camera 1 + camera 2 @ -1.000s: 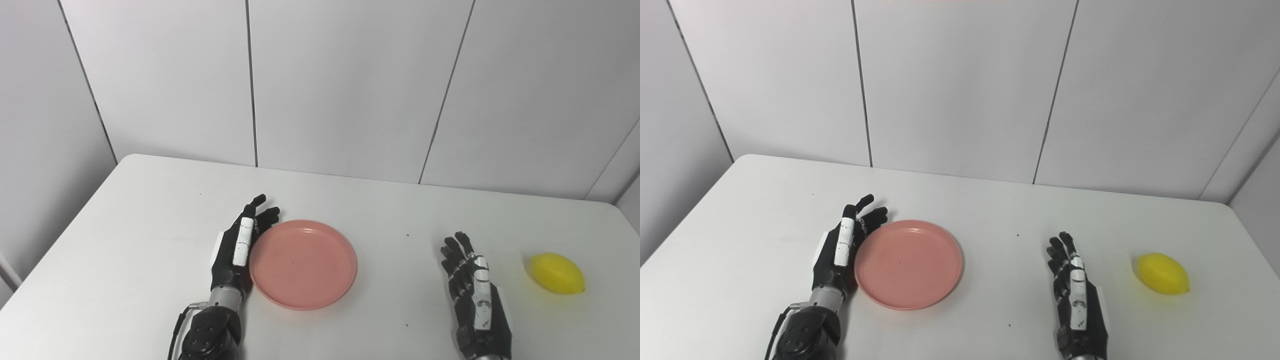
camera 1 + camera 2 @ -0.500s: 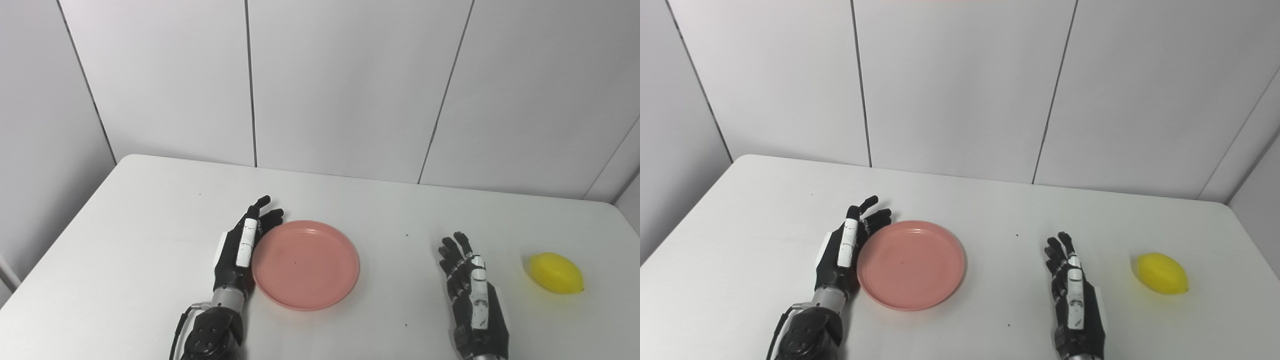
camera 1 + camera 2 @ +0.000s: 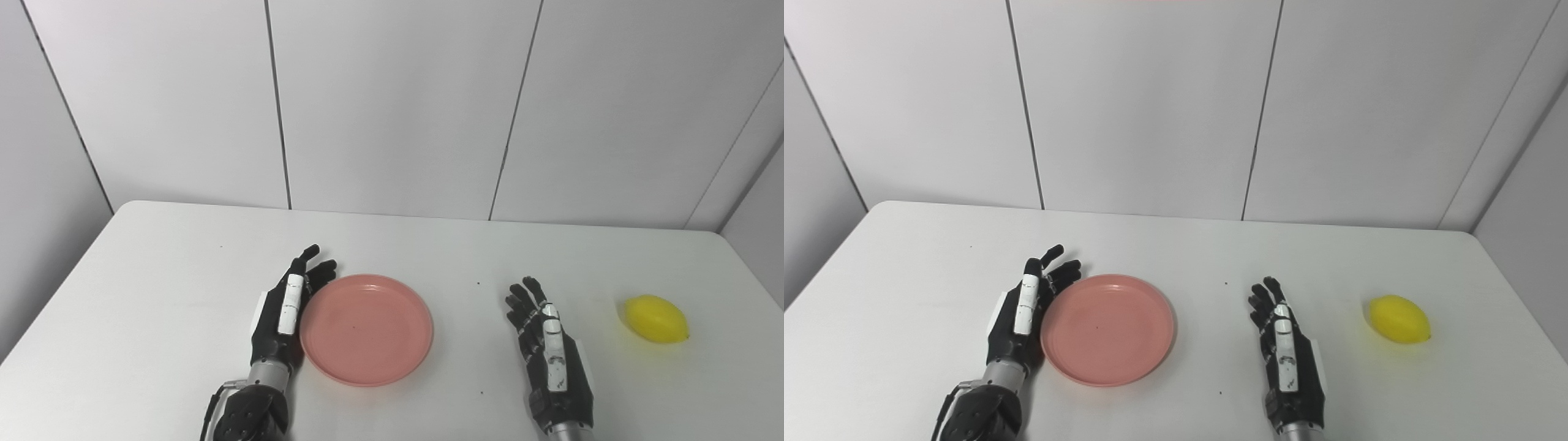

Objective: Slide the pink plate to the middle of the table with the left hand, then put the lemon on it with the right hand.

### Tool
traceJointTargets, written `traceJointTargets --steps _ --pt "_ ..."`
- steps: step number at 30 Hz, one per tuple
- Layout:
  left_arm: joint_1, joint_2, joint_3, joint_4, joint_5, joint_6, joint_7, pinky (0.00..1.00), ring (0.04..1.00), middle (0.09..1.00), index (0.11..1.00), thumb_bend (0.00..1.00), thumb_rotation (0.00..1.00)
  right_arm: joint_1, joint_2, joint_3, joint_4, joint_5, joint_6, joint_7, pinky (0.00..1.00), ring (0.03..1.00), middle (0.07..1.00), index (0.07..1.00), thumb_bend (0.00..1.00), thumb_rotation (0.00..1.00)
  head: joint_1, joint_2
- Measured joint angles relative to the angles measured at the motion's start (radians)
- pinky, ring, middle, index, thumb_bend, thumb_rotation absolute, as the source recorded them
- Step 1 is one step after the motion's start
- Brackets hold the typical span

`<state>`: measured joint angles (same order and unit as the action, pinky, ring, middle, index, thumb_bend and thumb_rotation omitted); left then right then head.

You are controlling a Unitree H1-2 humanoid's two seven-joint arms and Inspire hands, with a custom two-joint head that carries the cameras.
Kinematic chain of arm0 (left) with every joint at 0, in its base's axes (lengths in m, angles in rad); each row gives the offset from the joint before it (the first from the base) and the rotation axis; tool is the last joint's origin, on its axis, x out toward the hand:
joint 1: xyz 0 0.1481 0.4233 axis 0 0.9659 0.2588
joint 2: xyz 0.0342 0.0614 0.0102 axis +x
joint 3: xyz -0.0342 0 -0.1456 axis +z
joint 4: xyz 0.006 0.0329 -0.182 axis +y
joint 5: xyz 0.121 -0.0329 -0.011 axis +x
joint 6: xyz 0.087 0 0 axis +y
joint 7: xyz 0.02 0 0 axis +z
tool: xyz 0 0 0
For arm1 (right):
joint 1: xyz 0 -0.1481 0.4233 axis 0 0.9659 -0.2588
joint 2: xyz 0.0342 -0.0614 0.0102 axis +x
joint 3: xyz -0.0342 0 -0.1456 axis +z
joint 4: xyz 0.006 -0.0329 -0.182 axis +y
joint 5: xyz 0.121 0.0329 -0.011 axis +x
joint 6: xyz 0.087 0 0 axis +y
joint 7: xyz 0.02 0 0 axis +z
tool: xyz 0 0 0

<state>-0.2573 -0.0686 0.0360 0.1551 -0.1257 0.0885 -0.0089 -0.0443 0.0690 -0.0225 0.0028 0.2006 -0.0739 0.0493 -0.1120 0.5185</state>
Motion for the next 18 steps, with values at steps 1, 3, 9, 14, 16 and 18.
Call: traceJointTargets --steps 1,3,9,14,16,18 --pt "0.0 -0.003 -0.001 -0.002 0.0 0.003 0.0 0.89 0.8 0.735 0.841 0.9 0.9 0.0 0.0 0.0 0.0 0.0 0.0 -0.001 0.96 0.914 0.896 0.91 0.73 0.92 0.0 0.0" --pt "0.0 -0.008 -0.009 -0.006 0.001 0.013 0.001 0.9 0.805 0.735 0.847 0.9 0.91 0.0 0.0 0.0 0.001 0.0 -0.001 0.0 0.96 0.915 0.897 0.911 0.73 0.92 0.0 0.0" --pt "0.0 -0.019 -0.02 -0.018 0.001 0.039 0.001 0.91 0.828 0.754 0.859 0.92 0.91 -0.001 0.0 0.001 0.002 0.0 0.0 -0.001 0.95 0.913 0.896 0.914 0.73 0.92 0.002 -0.002" --pt "0.0 -0.021 -0.02 -0.027 0.001 0.058 0.001 0.88 0.813 0.757 0.851 0.91 0.9 -0.001 0.0 0.001 0.002 0.0 0.0 -0.001 0.95 0.913 0.894 0.914 0.73 0.92 0.002 -0.002" --pt "0.0 -0.024 -0.02 -0.029 0.001 0.062 0.002 0.89 0.809 0.751 0.85 0.91 0.9 -0.001 0.0 0.001 0.003 0.0 -0.001 -0.002 0.95 0.913 0.893 0.911 0.73 0.91 0.002 -0.002" --pt "0.0 -0.027 -0.02 -0.03 0.001 0.064 0.002 0.89 0.806 0.753 0.851 0.91 0.9 -0.002 0.0 0.001 0.003 0.0 -0.001 -0.002 0.95 0.915 0.894 0.912 0.73 0.92 0.002 -0.002"
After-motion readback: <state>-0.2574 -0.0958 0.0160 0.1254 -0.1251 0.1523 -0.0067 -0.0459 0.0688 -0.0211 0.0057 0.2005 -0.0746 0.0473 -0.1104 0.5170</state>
